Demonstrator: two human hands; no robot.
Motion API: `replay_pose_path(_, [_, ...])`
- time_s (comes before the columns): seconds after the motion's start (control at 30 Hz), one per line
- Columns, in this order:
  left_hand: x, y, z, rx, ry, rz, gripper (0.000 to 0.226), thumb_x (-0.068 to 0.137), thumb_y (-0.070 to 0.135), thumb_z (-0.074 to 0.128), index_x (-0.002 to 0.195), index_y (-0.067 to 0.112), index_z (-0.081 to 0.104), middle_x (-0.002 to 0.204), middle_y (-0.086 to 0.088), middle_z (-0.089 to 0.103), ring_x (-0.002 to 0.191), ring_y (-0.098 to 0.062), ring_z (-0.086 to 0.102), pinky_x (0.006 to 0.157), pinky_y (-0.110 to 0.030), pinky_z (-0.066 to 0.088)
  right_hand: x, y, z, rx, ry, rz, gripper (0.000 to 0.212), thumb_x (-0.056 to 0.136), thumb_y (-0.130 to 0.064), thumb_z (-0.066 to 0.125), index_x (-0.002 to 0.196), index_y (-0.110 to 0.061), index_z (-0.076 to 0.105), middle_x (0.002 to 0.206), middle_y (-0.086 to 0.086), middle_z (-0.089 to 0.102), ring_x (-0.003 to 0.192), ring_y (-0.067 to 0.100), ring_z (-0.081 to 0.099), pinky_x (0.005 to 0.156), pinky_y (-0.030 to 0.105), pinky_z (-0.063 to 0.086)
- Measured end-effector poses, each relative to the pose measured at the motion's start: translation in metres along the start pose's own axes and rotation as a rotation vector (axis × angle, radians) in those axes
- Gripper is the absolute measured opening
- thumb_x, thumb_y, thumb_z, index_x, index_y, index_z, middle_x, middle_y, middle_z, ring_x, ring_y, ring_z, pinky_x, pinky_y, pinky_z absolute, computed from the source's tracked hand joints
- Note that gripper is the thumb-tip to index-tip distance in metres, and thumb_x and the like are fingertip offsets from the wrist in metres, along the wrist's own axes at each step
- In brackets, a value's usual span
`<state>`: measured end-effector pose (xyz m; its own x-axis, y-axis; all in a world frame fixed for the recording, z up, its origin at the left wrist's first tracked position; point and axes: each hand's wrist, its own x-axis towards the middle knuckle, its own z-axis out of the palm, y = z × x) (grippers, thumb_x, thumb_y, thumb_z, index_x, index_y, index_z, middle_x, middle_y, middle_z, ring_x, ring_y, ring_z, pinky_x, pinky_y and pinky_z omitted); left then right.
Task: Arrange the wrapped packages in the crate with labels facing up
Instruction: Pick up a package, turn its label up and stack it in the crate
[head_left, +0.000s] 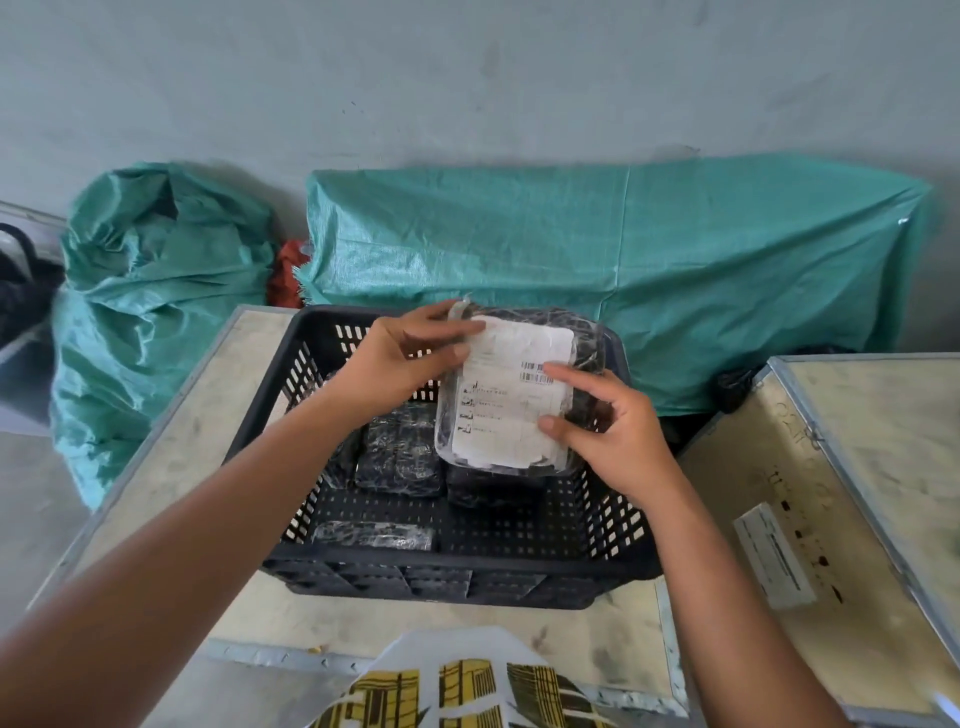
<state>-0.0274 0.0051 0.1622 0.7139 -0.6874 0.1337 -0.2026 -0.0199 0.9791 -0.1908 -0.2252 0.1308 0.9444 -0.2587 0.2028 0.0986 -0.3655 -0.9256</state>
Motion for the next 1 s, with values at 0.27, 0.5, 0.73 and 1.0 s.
replay_pose_path(0.27, [-0.013, -0.070, 0.031, 0.309, -0.245, -0.267, 0.090, 0.092, 0.025, 0.074, 0.158, 0.046, 0.017, 0.161, 0.023, 0.025, 0.146, -0.003, 0.026, 0.122, -0.037, 0.024, 0.028, 0.055, 0.010, 0.064, -0.049, 0.309, 0.060, 0.081, -0.018, 0.088, 0.126, -0.053, 0.068, 0.132, -0.036, 0.060, 0.131, -0.007, 0.050, 0.115, 0.039, 0.043])
replay_pose_path(0.5, [0.019, -0.117, 0.043, 0.332, -0.192, -0.443, 0.097, 0.093, 0.008, 0.070, 0.161, 0.040, 0.008, 0.163, 0.004, 0.032, 0.108, 0.009, 0.053, 0.079, -0.003, 0.048, 0.065, 0.097, 0.040, -0.014, -0.090, 0.480, 0.078, 0.091, -0.002, 0.074, 0.153, -0.037, 0.044, 0.164, 0.000, 0.036, 0.083, -0.004, 0.072, 0.068, 0.030, 0.065])
replay_pose_path(0.73, [0.035, -0.135, 0.057, 0.443, -0.237, -0.501, 0.108, 0.096, 0.003, 0.060, 0.156, 0.039, -0.023, 0.162, -0.007, 0.030, 0.110, -0.026, 0.066, 0.065, -0.024, 0.055, 0.080, 0.118, 0.049, -0.102, -0.188, 0.499, 0.091, 0.094, -0.003, 0.070, 0.160, -0.044, 0.022, 0.162, 0.001, 0.037, 0.105, 0.012, 0.065, 0.081, 0.034, 0.064])
replay_pose_path(1.0, [0.046, -0.147, 0.044, 0.374, -0.345, -0.577, 0.103, 0.100, 0.011, 0.059, 0.155, 0.039, -0.022, 0.134, 0.010, 0.051, 0.086, -0.002, 0.065, 0.061, -0.013, 0.052, 0.081, 0.131, 0.054, -0.151, -0.226, 0.607, 0.092, 0.097, -0.017, 0.069, 0.158, -0.054, 0.012, 0.161, 0.009, 0.027, 0.139, 0.031, 0.045, 0.102, 0.043, 0.054])
